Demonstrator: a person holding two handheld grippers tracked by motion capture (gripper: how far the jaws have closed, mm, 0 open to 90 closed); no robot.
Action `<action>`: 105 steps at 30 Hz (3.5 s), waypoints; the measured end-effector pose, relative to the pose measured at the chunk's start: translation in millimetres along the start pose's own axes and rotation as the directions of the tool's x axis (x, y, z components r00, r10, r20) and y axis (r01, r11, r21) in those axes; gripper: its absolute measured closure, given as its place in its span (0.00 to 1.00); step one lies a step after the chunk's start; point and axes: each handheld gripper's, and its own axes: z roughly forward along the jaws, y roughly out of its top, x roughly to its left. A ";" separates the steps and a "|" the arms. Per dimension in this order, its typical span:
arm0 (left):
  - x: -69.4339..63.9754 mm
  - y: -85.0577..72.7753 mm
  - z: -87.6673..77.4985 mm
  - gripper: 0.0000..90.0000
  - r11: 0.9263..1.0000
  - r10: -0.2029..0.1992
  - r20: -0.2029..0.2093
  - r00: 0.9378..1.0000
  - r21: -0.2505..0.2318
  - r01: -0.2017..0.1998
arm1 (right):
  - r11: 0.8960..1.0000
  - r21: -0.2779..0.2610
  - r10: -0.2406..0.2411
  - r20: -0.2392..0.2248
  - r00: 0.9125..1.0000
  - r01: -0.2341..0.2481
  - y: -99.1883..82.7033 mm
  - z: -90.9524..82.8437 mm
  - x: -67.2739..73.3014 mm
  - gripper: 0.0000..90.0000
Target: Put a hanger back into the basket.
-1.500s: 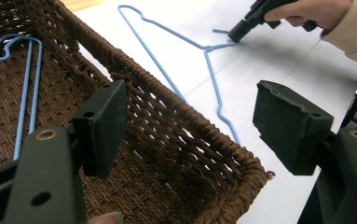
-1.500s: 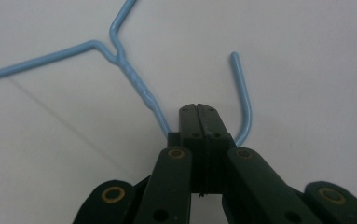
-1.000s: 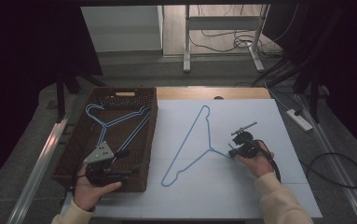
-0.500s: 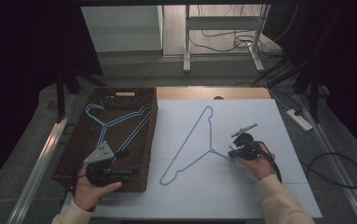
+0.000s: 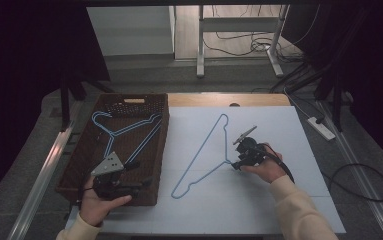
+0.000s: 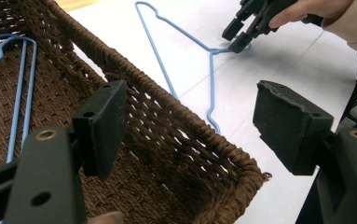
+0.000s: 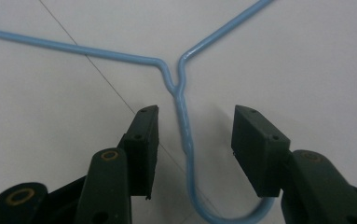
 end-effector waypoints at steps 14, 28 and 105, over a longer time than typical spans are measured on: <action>-0.1 -0.3 0.1 0.30 1.000 0.003 0.000 1.000 0.000 -0.003 | 0.986 0.135 -0.092 -0.033 0.995 0.096 17.1 7.4 2.1 0.91; -11.5 7.2 6.9 0.30 1.000 0.029 0.013 0.999 0.010 -0.029 | 0.977 0.157 -0.141 -0.051 0.989 0.147 17.9 4.2 5.6 0.96; -55.4 45.0 212.7 0.96 0.945 0.062 -0.017 0.998 0.323 -0.054 | 0.934 -0.358 -0.015 -0.024 1.000 0.006 16.7 -89.2 8.0 0.48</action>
